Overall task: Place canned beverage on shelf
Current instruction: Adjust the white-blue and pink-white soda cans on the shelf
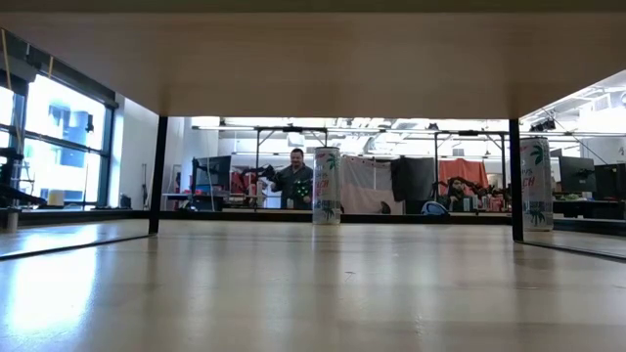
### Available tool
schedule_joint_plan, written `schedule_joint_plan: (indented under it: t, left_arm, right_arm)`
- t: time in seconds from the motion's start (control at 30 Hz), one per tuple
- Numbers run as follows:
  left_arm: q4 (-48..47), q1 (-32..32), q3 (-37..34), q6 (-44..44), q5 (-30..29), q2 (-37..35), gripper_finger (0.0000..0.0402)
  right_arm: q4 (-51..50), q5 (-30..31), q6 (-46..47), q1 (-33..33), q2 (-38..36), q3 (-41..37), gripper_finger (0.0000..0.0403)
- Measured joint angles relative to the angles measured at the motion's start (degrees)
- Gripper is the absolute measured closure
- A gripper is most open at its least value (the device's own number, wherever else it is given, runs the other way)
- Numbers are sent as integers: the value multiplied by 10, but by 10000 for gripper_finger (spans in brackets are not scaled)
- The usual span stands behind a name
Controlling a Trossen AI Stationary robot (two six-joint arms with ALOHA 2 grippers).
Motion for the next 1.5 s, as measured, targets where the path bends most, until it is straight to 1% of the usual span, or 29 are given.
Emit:
schedule_joint_plan:
  t: [0.47,0.77,0.97,1.03,1.2,1.37,1.5]
  left_arm:
    - [0,-11,0,-4,-8,0,110]
    - [0,-10,0,-4,-10,0,110]
    - [-10,-10,0,-7,-10,0,110]
    - [-12,-10,0,-10,-10,0,110]
    - [-12,-10,0,-11,-10,0,110]
    - [-12,-10,0,-11,-10,0,110]
    - [-12,-10,0,-10,-10,0,110]
  right_arm:
    - [10,1,-21,-1,1,0,166]
    - [5,-10,-40,0,1,0,166]
    - [-48,37,-45,-8,-2,1,166]
    - [-63,42,-45,-19,-2,1,166]
    - [-68,32,-54,-48,-2,1,166]
    - [-67,-12,-57,-69,-2,1,166]
    - [-61,-14,-76,-73,-2,1,166]
